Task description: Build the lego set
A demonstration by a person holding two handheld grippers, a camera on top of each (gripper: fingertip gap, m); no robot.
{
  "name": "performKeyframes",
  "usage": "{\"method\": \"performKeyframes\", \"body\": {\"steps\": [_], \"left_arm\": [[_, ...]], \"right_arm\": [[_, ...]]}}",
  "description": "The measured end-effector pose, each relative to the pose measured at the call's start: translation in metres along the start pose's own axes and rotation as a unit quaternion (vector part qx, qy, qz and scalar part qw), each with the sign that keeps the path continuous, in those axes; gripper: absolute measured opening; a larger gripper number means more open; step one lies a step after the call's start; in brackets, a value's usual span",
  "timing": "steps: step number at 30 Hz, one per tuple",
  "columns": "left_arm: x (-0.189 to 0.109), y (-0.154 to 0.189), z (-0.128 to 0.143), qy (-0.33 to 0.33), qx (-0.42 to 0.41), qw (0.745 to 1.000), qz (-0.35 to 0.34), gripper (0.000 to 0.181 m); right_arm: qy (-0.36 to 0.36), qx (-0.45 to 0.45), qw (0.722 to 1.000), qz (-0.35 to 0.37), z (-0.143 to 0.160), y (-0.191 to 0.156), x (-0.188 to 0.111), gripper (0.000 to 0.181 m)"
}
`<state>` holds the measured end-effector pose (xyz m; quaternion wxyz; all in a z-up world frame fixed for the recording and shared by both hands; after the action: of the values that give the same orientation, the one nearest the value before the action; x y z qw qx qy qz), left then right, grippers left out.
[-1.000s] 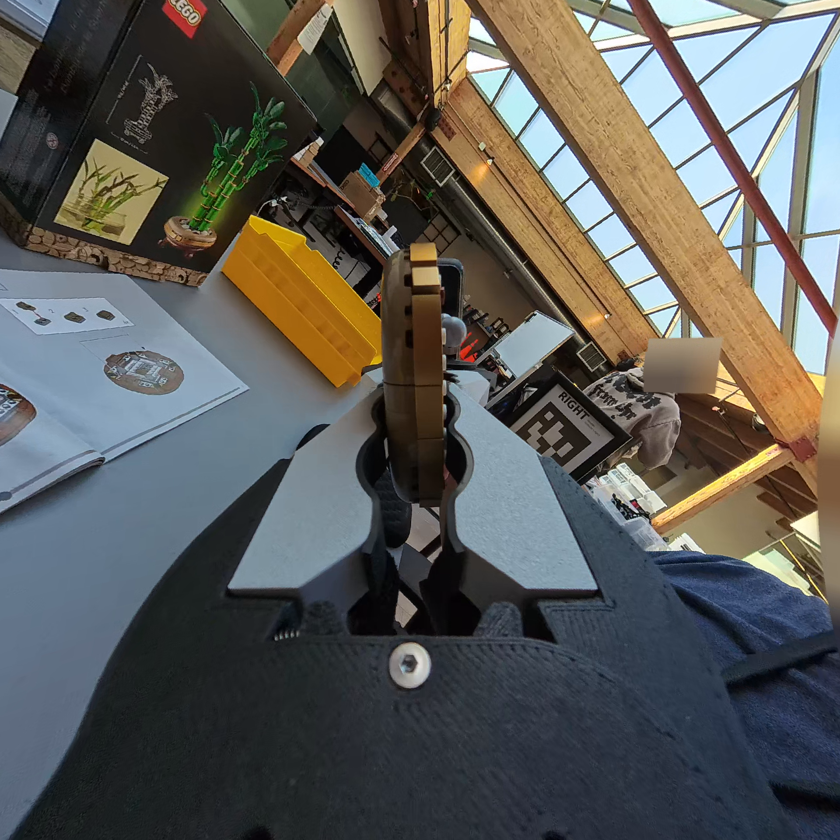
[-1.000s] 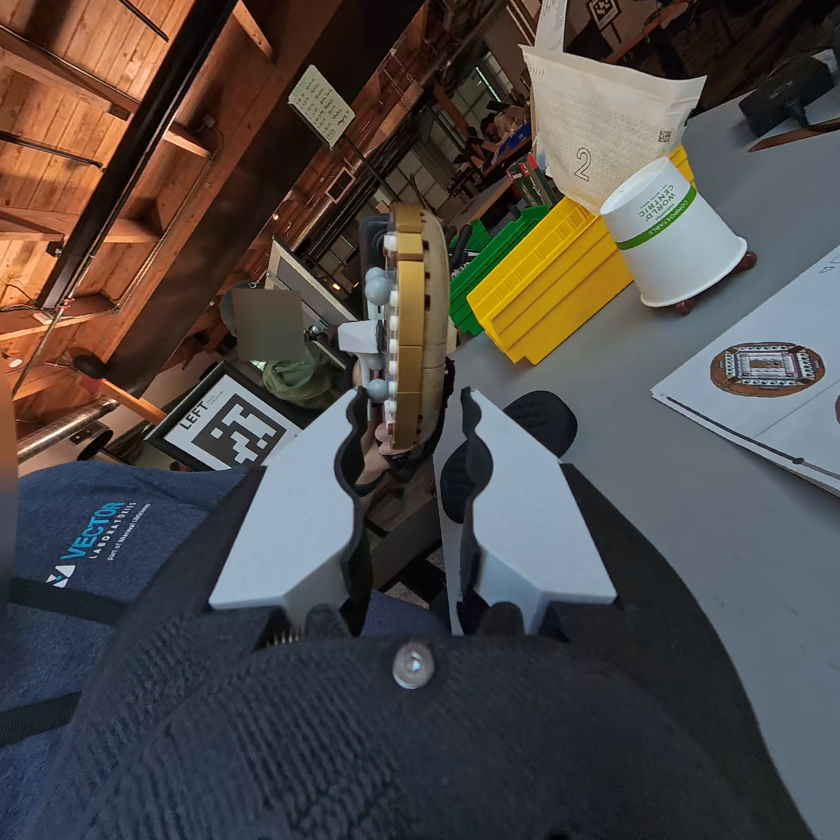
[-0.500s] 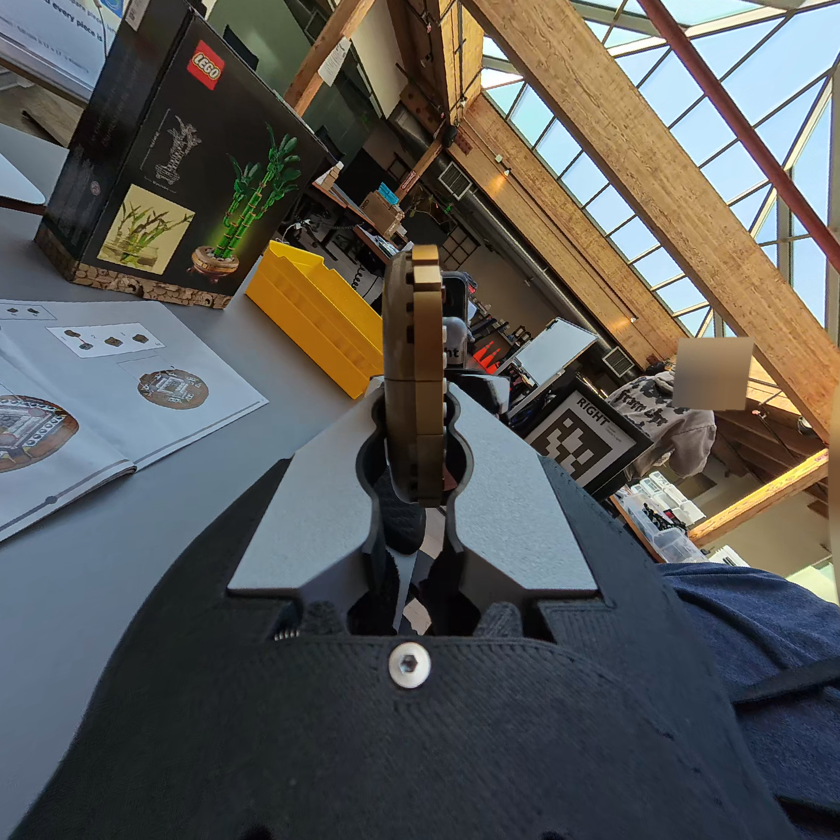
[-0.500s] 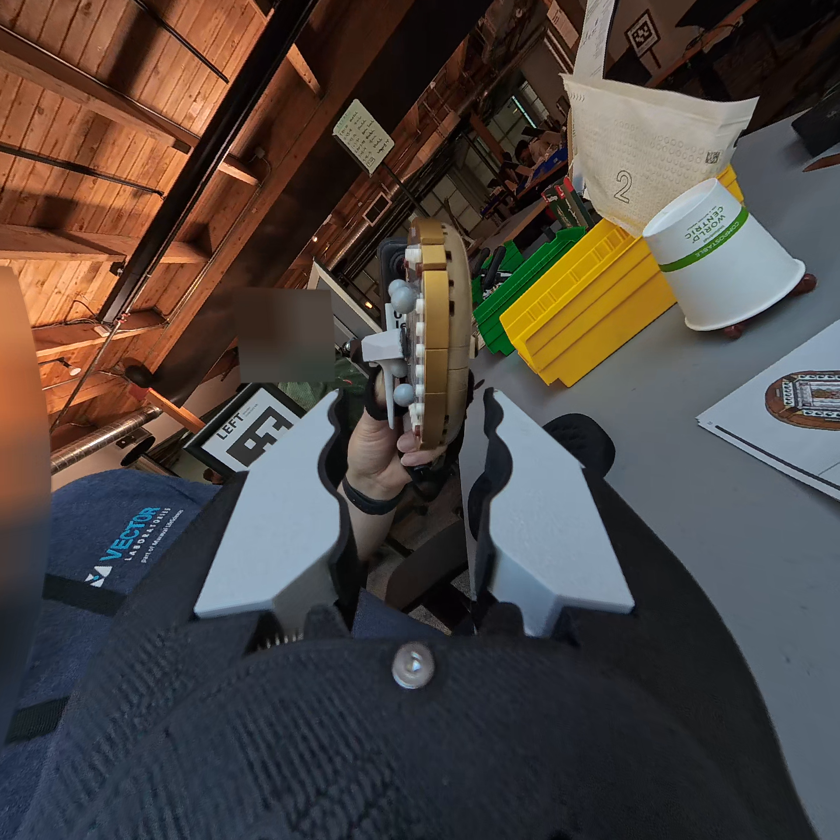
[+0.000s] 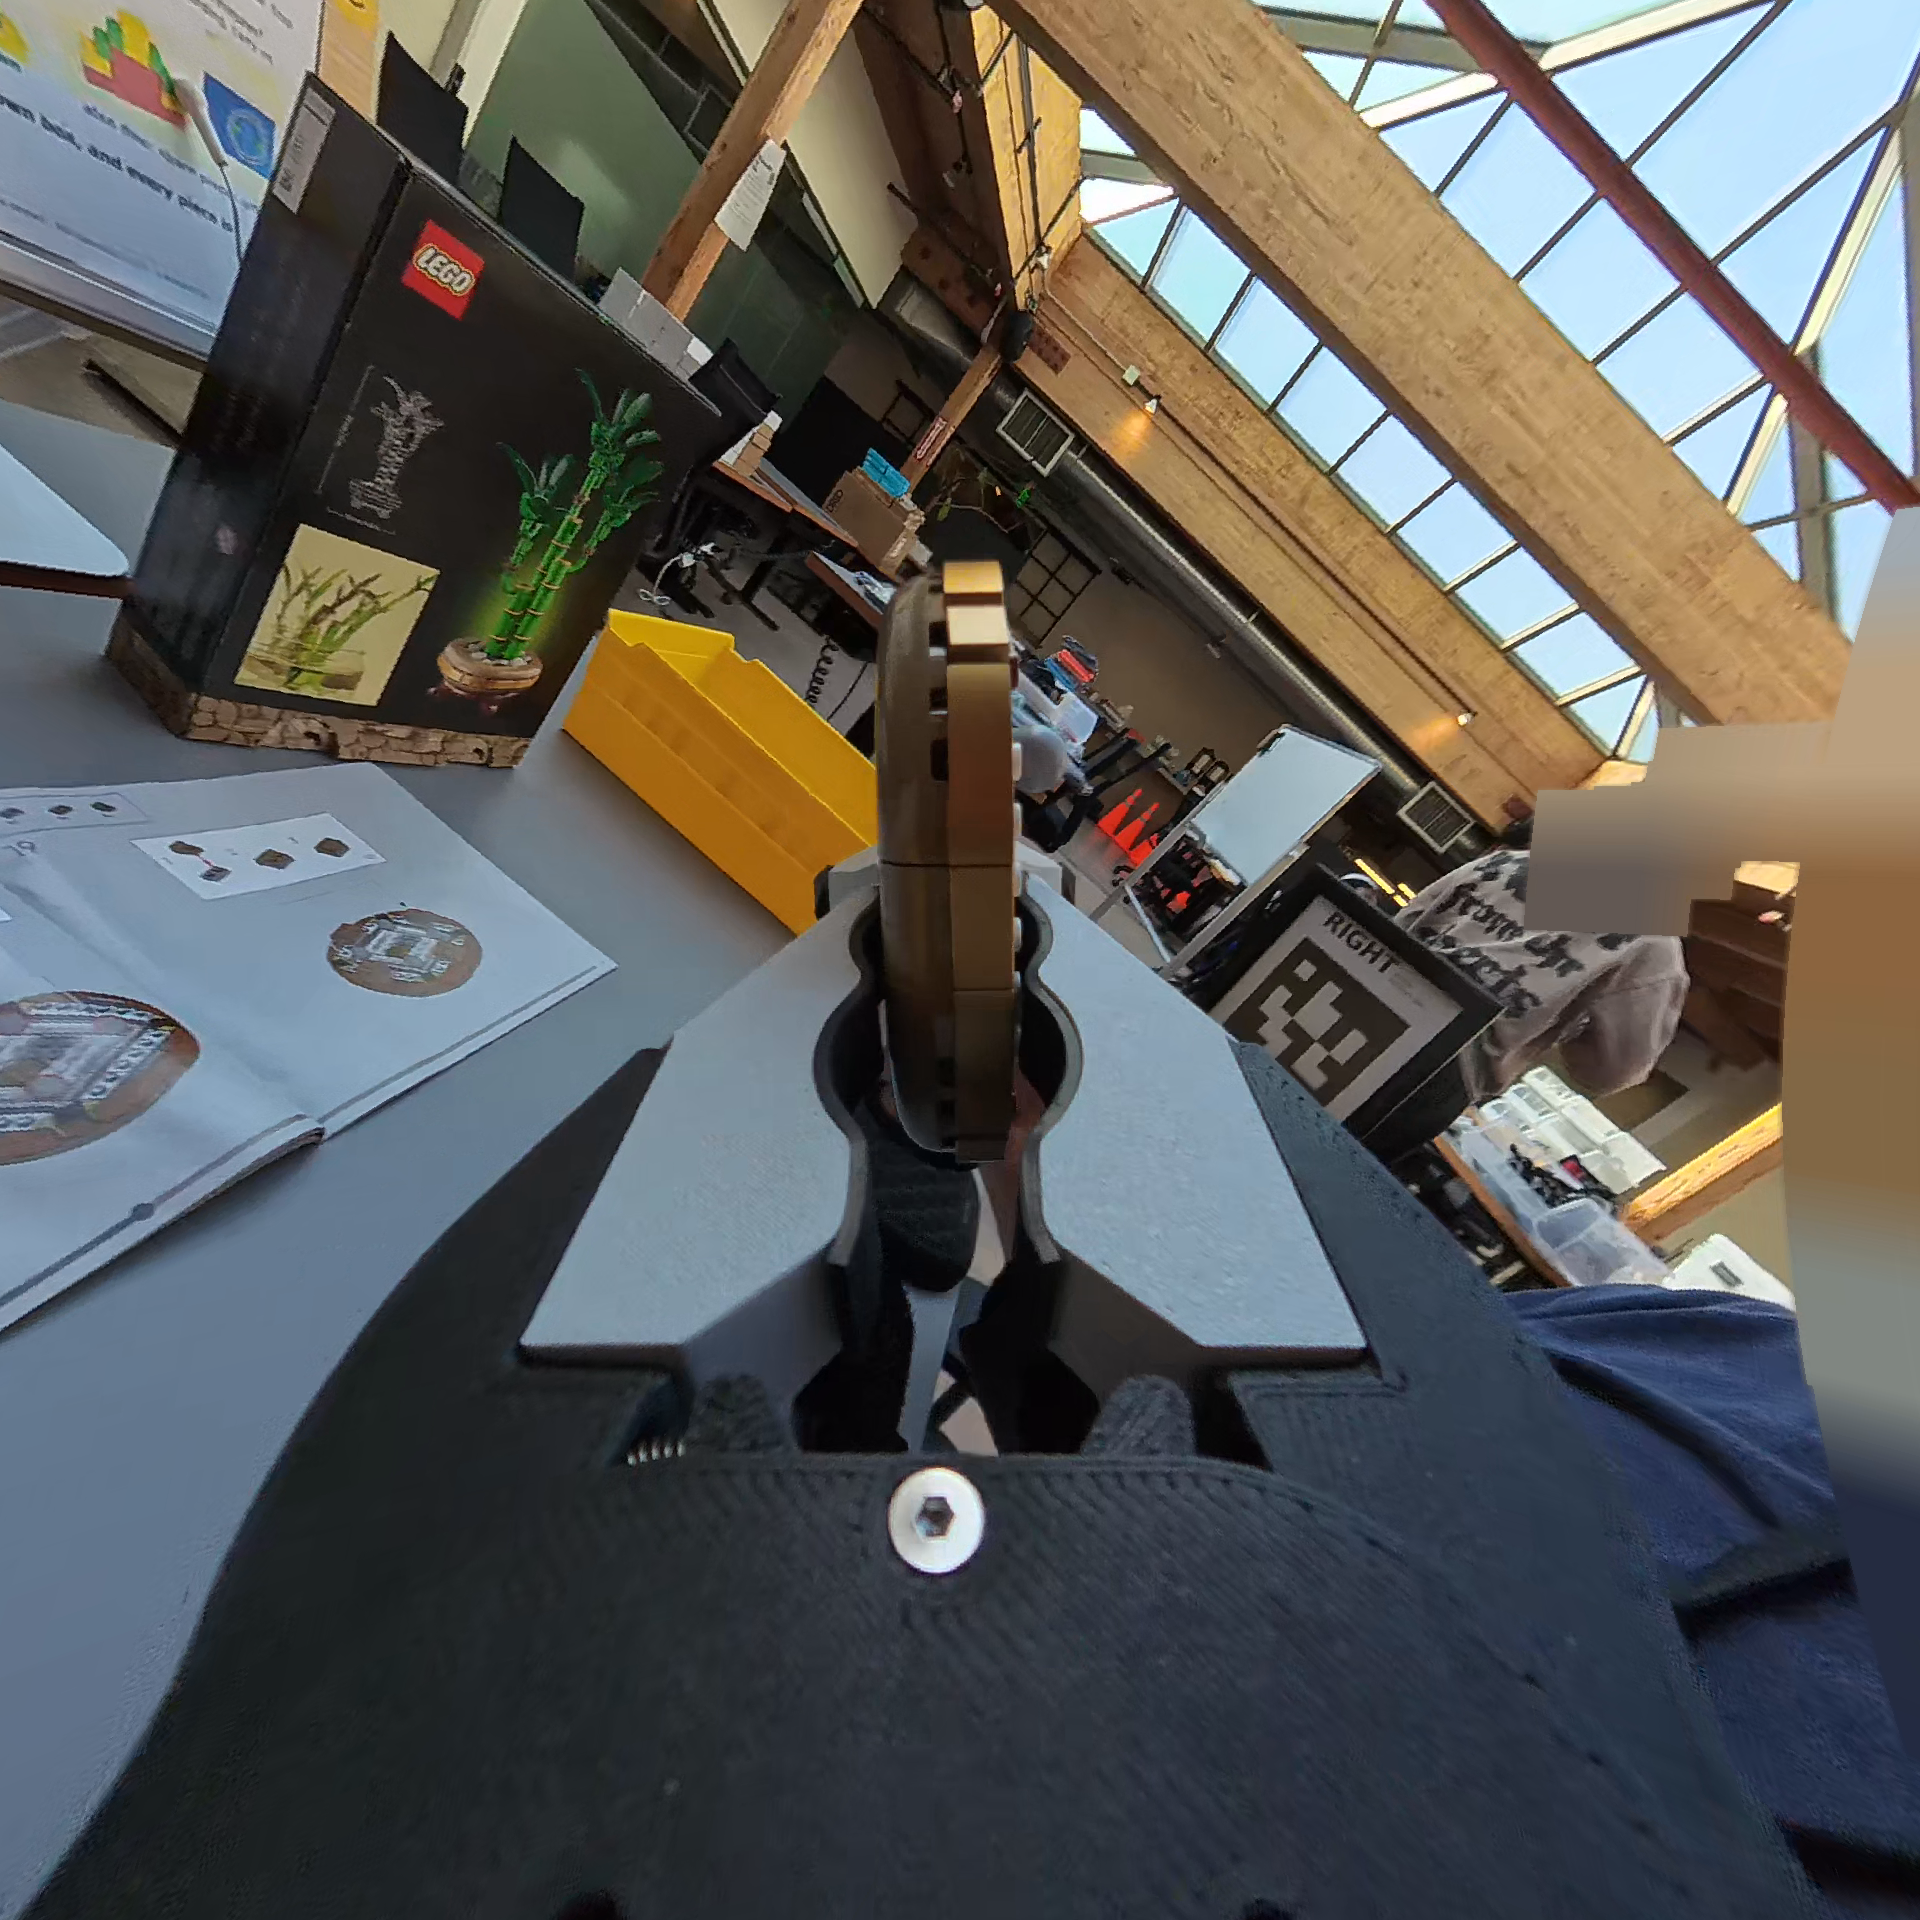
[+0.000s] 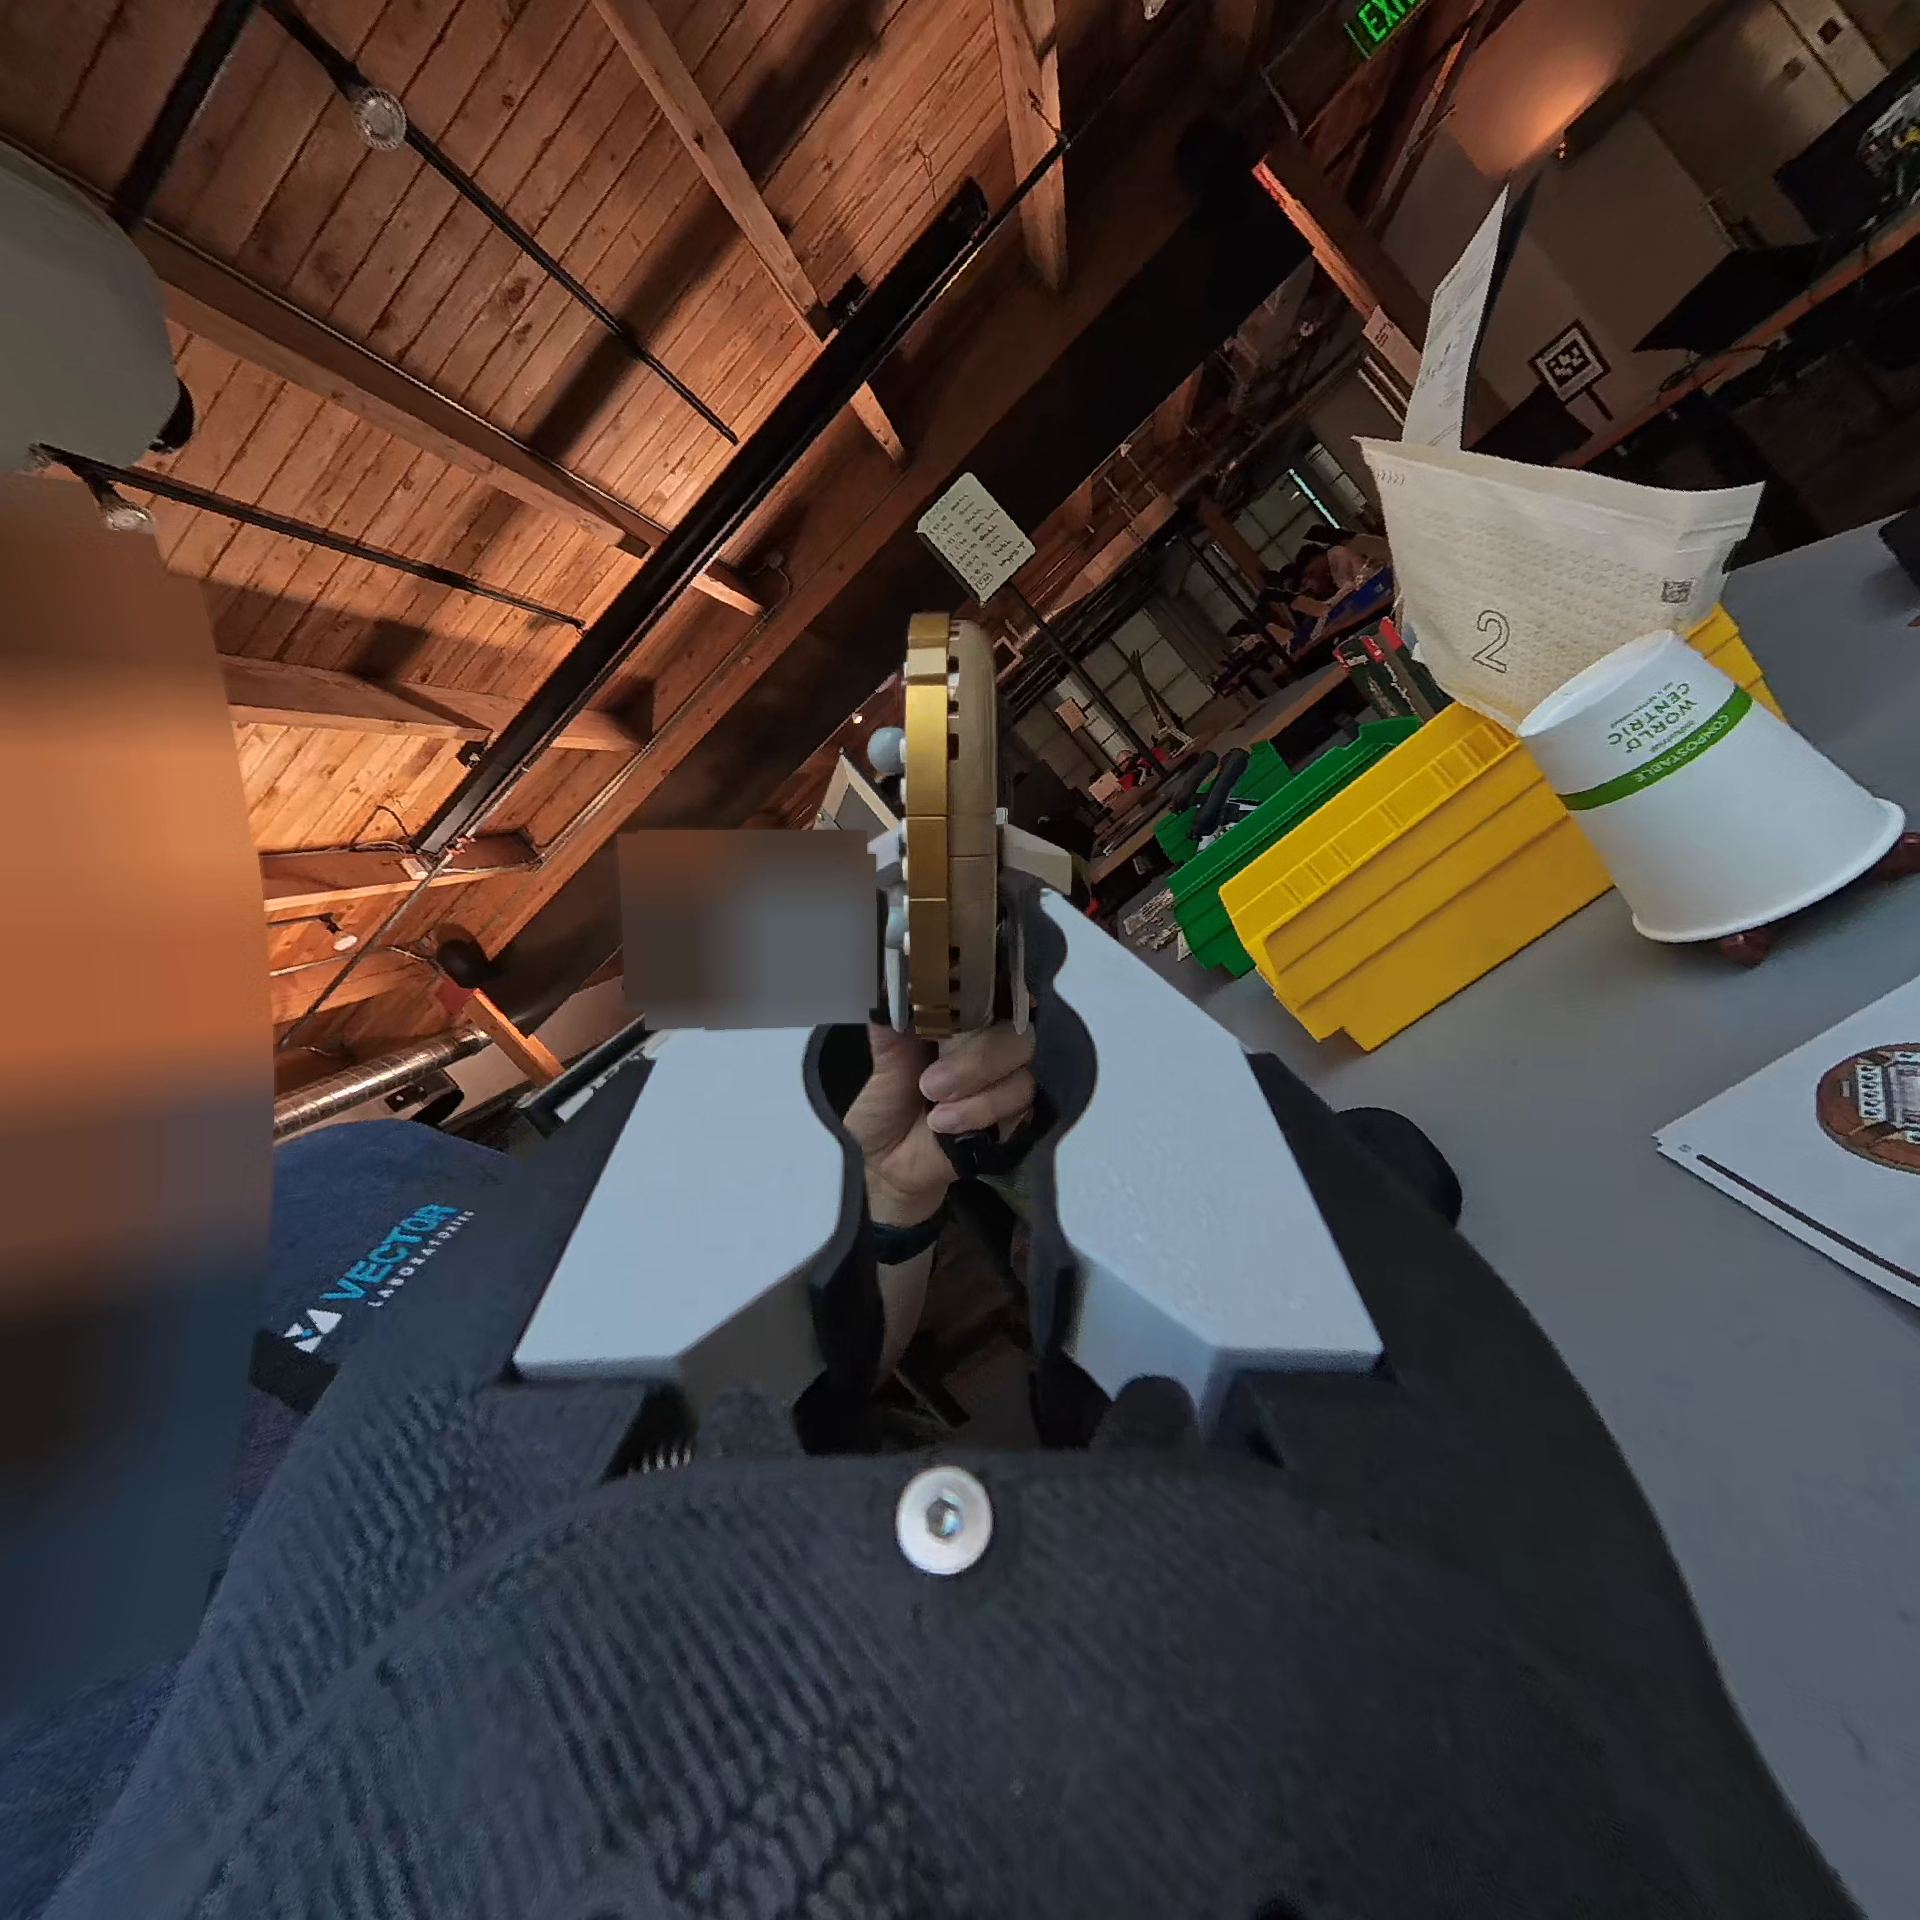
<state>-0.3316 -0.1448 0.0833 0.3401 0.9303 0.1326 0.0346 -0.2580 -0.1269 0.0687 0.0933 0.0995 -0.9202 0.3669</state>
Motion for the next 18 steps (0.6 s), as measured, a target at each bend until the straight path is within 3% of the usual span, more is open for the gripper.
{"method": "performKeyframes", "body": {"steps": [8, 18], "left_arm": [[0.001, -0.0044, 0.0014, 0.009, -0.039, 0.999, 0.021, 0.02], [0.0033, -0.0028, 0.0036, -0.001, -0.032, 0.999, 0.009, 0.02]], "right_arm": [[-0.039, -0.074, 0.994, 0.073, 0.0081, -0.0052, 0.0002, 0.0], [-0.041, -0.076, 0.993, 0.076, 0.0097, -0.006, -0.0022, 0.0]]}}
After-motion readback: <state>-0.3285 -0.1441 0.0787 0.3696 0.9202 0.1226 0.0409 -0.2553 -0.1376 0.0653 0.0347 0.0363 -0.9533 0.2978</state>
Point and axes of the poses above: each gripper's, where its closed fingertips meet, x out along the fingers, z out of its underside, y = z × x across the jaws, the point moved 2 cm from there along -x, back along the fingers, and after that the axes turned 11 degrees about -y, right-handed, at the moved point
